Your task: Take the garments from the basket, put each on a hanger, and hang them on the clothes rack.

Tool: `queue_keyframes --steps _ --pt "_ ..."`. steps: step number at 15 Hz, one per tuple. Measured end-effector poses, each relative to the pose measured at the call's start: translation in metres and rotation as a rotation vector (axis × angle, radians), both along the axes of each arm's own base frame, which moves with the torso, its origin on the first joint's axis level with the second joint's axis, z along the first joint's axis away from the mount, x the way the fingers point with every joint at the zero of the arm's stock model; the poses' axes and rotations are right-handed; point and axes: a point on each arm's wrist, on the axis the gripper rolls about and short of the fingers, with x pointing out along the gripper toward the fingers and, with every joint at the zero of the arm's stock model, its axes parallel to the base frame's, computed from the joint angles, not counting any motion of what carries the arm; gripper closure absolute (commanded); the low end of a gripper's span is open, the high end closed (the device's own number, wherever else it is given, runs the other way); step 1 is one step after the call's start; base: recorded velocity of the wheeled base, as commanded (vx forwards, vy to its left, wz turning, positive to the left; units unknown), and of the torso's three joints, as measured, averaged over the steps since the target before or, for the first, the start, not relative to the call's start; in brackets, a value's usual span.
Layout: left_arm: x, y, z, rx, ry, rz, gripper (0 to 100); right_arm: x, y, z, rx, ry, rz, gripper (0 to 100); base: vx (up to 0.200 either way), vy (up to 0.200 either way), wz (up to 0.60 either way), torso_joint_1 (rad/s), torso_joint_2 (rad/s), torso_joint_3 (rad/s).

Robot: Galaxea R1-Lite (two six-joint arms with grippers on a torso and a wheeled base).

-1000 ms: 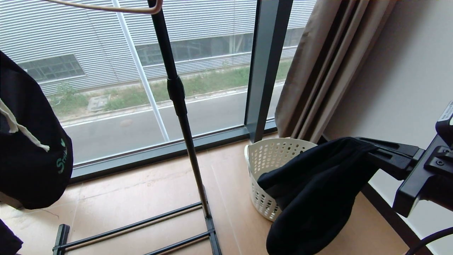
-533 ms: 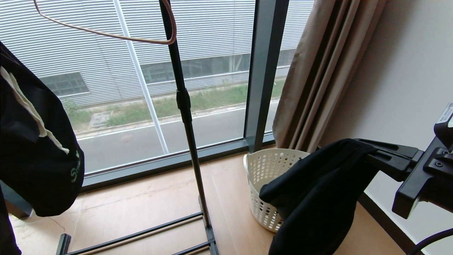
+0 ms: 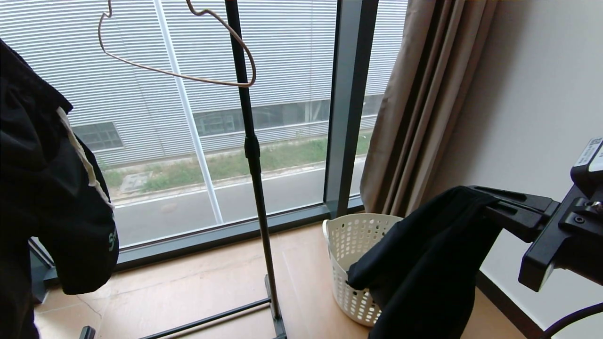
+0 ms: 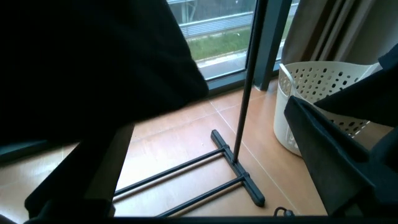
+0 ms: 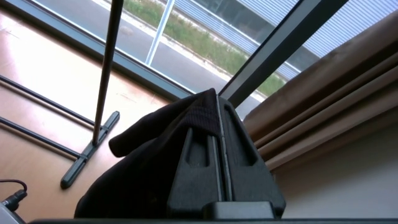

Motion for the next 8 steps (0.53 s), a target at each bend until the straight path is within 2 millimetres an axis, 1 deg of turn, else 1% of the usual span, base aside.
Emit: queue_keyframes --steps 4,5,8 --pt "0.0000 0.0000 0.0000 0.000 0.000 0.000 0 0.0001 0.0001 -0.0001 0.000 0.000 0.000 100 0.000 0.000 0.00 0.005 0.00 0.203" --pt "0.0000 0.0000 0.0000 0.000 0.000 0.000 0 0.0001 0.0000 -0.0001 0.000 0.000 -0.001 100 0.000 0.000 0.00 -0.002 0.00 0.119" --pt "0.0000 0.0000 0.0000 0.000 0.000 0.001 0 0.0001 0.0000 0.0000 0.000 0.000 -0.001 100 0.000 0.000 0.00 0.000 0.00 0.000"
